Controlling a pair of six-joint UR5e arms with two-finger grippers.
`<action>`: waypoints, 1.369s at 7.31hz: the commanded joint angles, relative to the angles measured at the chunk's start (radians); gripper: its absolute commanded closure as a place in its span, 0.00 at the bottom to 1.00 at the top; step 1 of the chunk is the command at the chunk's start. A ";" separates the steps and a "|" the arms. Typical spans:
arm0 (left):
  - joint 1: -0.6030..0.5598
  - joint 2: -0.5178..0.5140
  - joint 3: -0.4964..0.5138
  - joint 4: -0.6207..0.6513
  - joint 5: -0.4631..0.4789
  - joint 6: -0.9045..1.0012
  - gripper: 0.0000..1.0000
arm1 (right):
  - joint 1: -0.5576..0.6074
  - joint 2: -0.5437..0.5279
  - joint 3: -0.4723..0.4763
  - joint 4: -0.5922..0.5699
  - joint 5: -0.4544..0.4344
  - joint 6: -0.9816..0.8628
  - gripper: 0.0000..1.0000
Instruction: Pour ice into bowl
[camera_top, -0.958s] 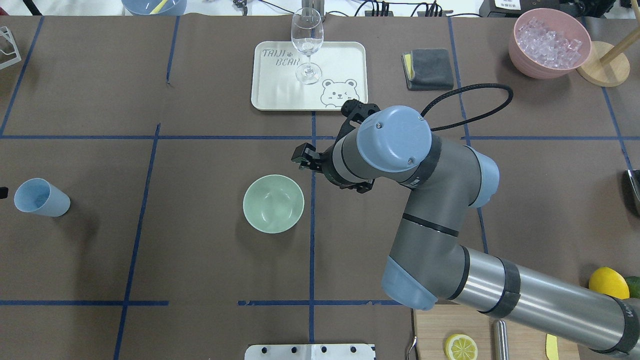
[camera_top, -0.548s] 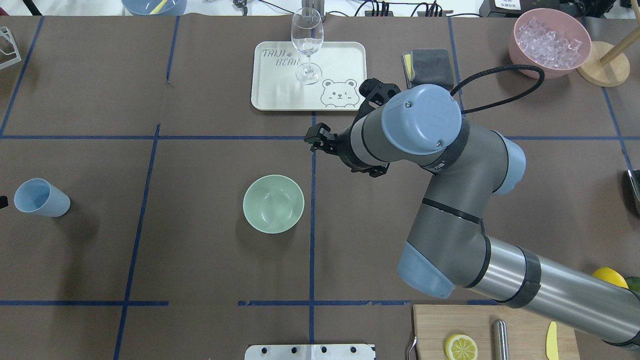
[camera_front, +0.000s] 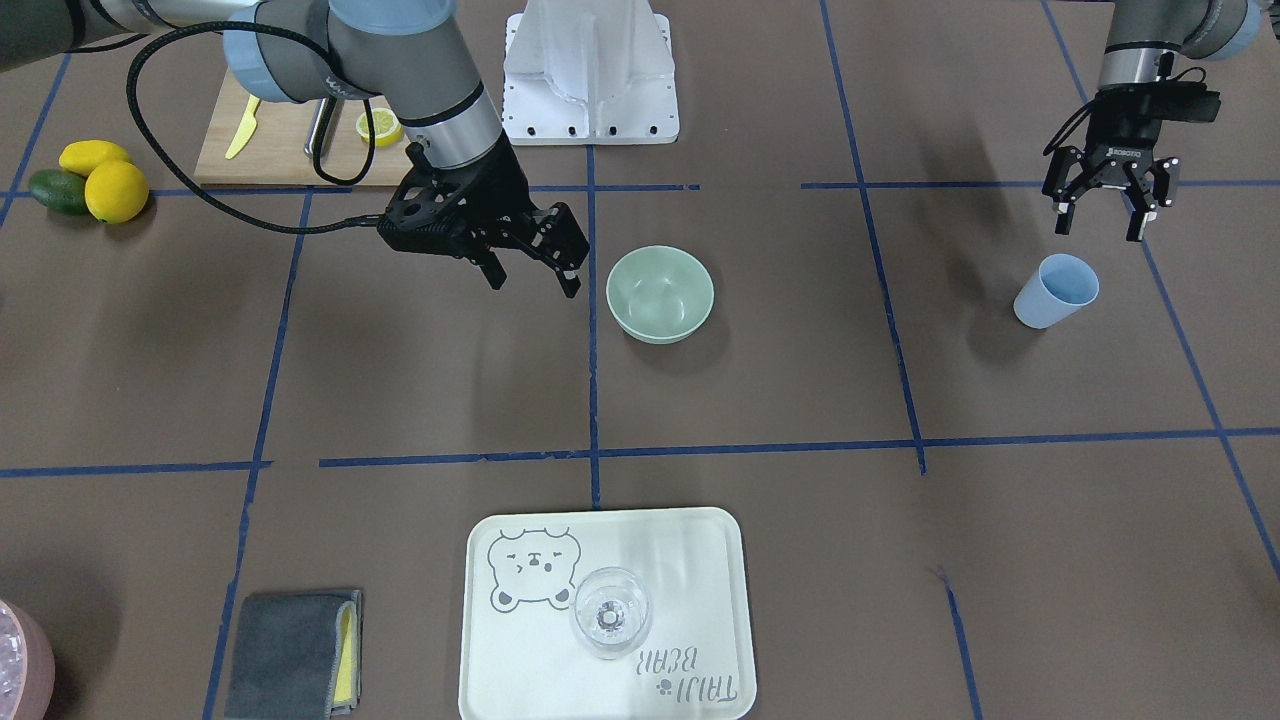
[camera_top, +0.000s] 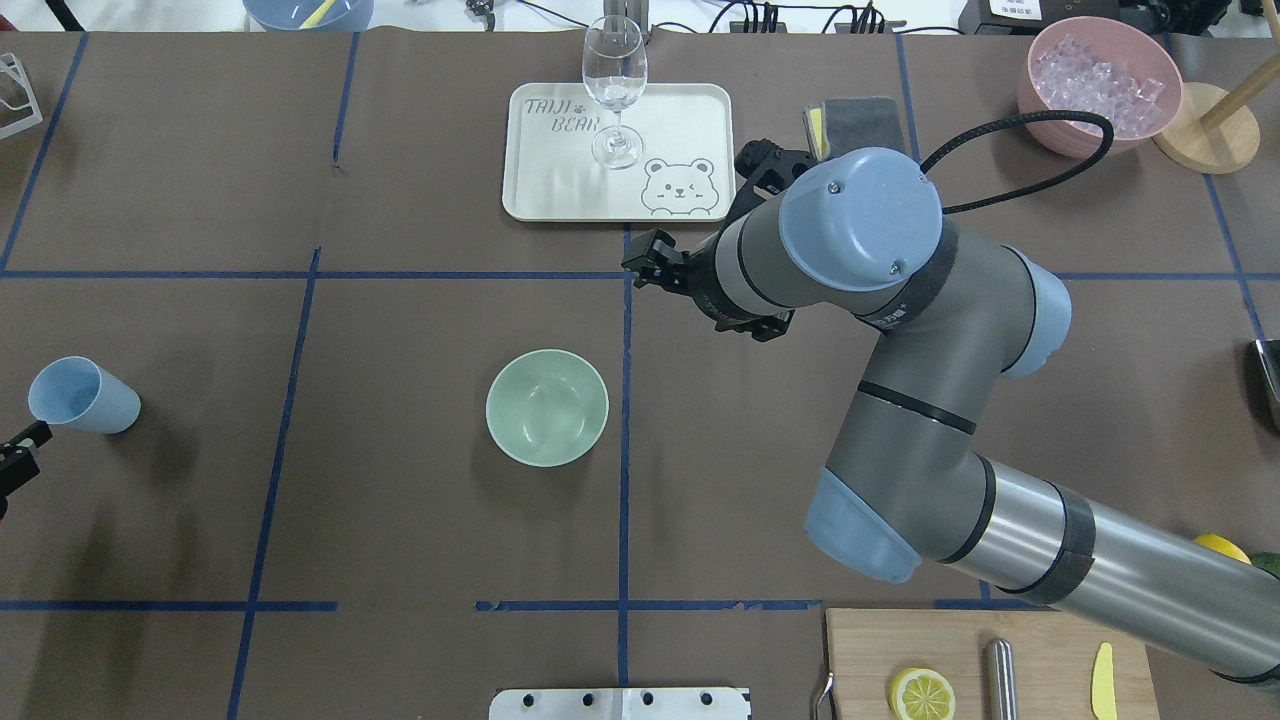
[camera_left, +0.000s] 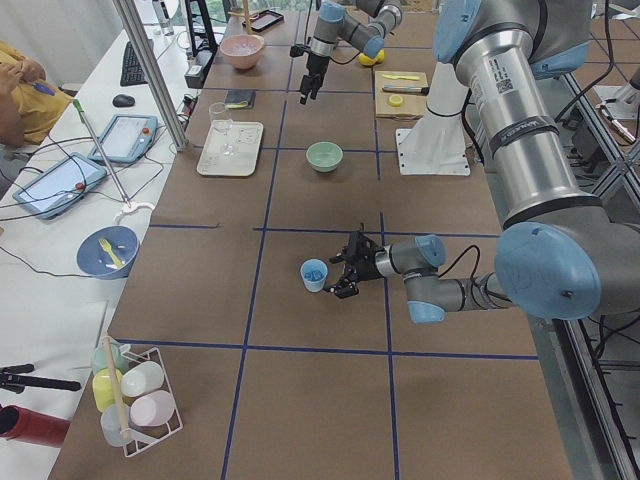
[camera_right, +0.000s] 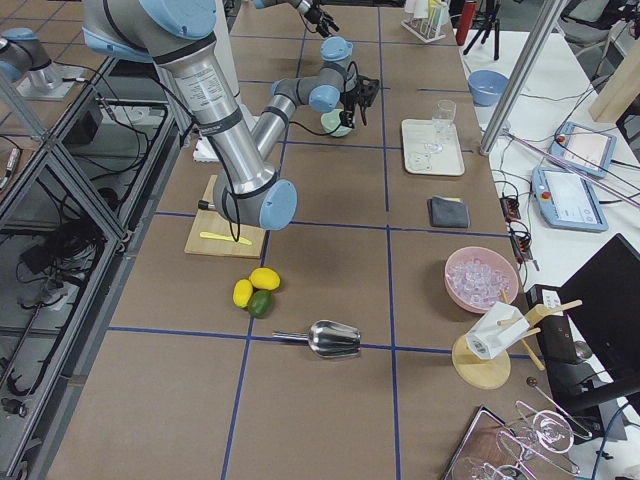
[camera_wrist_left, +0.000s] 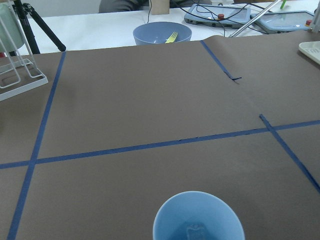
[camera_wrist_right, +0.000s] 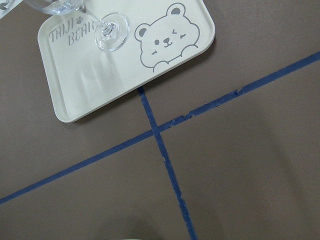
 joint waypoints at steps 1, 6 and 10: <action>0.116 -0.050 0.057 0.001 0.163 -0.085 0.00 | 0.009 -0.014 0.026 -0.002 0.004 0.000 0.00; 0.148 -0.200 0.227 -0.008 0.338 0.047 0.00 | 0.008 -0.036 0.051 -0.002 0.005 0.000 0.00; 0.145 -0.236 0.262 0.000 0.335 0.049 0.03 | 0.008 -0.039 0.051 -0.002 0.005 0.000 0.00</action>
